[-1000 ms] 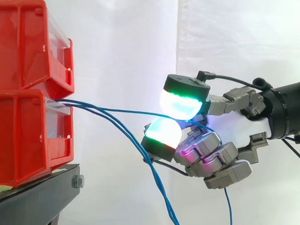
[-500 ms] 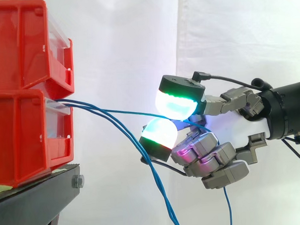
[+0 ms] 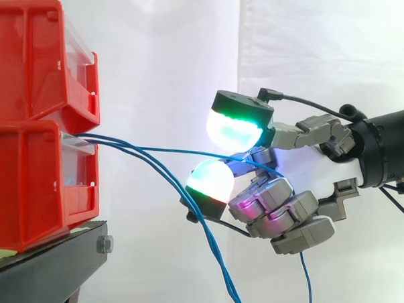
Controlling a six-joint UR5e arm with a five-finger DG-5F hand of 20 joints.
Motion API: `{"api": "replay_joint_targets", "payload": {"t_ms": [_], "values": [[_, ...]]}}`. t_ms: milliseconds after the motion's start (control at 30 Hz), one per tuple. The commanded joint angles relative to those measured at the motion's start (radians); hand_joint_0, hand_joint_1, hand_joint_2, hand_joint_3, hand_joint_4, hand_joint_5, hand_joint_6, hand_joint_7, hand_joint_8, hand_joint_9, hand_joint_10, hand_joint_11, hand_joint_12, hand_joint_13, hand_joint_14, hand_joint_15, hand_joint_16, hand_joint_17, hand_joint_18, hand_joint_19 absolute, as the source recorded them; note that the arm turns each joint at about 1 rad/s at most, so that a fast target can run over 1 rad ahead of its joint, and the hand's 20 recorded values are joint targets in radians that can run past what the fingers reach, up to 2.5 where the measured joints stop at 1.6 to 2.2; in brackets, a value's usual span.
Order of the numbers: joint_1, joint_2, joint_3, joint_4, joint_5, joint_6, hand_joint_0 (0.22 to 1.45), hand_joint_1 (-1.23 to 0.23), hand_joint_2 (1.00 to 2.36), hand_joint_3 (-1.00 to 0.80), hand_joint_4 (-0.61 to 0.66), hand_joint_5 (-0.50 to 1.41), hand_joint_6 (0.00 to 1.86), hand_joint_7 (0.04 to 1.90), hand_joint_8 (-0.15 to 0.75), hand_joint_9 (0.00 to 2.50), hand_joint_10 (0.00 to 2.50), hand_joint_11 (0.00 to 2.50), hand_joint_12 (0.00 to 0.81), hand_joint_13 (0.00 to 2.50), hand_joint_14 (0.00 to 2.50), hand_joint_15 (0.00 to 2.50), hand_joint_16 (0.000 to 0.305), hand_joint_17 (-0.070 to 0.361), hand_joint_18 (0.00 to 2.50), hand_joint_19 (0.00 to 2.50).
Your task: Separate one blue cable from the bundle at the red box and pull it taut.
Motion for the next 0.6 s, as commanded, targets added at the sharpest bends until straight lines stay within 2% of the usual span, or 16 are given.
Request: {"api": "replay_joint_targets", "payload": {"t_ms": [0, 167, 300, 567], "values": [[0.001, 0.0, 0.001, 0.0, 0.001, 0.0, 0.47, -0.5, 1.0, -0.5, 0.03, -0.19, 0.85, 0.99, 0.417, 0.27, 2.5, 1.21, 0.416, 0.6, 2.5, 1.21, 0.05, 0.113, 1.24, 1.6], [0.001, 0.0, 0.001, 0.0, 0.001, 0.0, 0.55, -0.45, 1.0, -0.5, 0.0, -0.18, 0.85, 1.03, 0.376, 0.3, 2.5, 1.28, 0.381, 0.6, 2.5, 1.27, 0.04, 0.091, 1.2, 1.71], [0.001, 0.0, 0.0, 0.0, 0.001, 0.005, 0.63, -0.54, 1.0, -0.49, -0.01, -0.18, 0.85, 1.1, 0.365, 0.31, 2.5, 1.34, 0.368, 0.6, 2.5, 1.29, 0.038, 0.085, 1.18, 1.71], [0.002, 0.0, 0.0, 0.005, 0.008, 0.005, 0.62, -0.65, 1.02, -0.23, -0.02, -0.2, 0.88, 1.17, 0.367, 0.31, 2.5, 1.36, 0.369, 0.61, 2.5, 1.32, 0.038, 0.086, 1.18, 1.72]]}}
